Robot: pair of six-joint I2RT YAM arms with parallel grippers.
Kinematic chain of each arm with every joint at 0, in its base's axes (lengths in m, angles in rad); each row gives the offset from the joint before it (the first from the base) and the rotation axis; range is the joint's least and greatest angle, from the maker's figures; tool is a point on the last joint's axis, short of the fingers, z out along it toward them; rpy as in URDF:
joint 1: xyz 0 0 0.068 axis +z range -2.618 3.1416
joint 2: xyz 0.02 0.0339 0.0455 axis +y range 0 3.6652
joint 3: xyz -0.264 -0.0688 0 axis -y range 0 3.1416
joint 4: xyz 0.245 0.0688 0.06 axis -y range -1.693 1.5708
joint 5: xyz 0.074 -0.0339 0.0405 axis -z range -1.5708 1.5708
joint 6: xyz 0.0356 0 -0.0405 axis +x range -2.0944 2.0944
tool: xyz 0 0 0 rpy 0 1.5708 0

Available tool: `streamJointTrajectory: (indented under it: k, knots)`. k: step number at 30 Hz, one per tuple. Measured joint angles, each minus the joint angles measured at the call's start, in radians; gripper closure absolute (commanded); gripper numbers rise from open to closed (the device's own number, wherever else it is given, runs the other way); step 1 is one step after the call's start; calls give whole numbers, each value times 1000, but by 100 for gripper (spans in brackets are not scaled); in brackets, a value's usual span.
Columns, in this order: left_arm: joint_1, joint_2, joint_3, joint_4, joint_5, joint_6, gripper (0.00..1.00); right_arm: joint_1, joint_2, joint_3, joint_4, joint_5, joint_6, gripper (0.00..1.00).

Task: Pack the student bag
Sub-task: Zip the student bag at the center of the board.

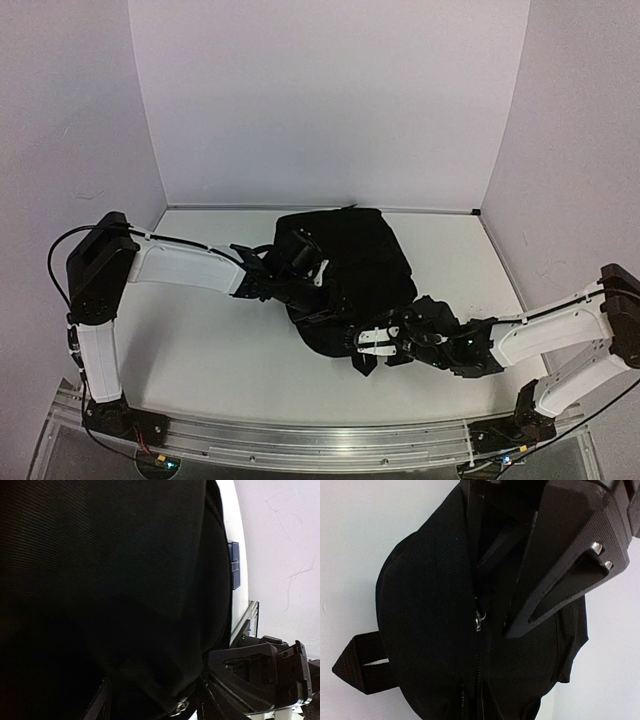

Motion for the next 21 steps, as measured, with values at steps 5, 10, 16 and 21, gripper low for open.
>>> streamJointTrajectory:
  k: [5, 10, 16, 21]
  knots:
    - [-10, 22, 8, 48, 32, -26, 68, 0, 8, 2, 0, 0, -1, 100]
    - [-11, 22, 7, 84, 48, -38, 93, 0, 12, 7, -3, 0, -1, 100]
    - [-15, 12, -15, 117, 44, -38, 100, 0, 12, 7, -3, 1, -2, 100]
    - [-14, -15, -55, 122, 17, -35, 100, 0, 10, 7, -5, 1, -2, 100]
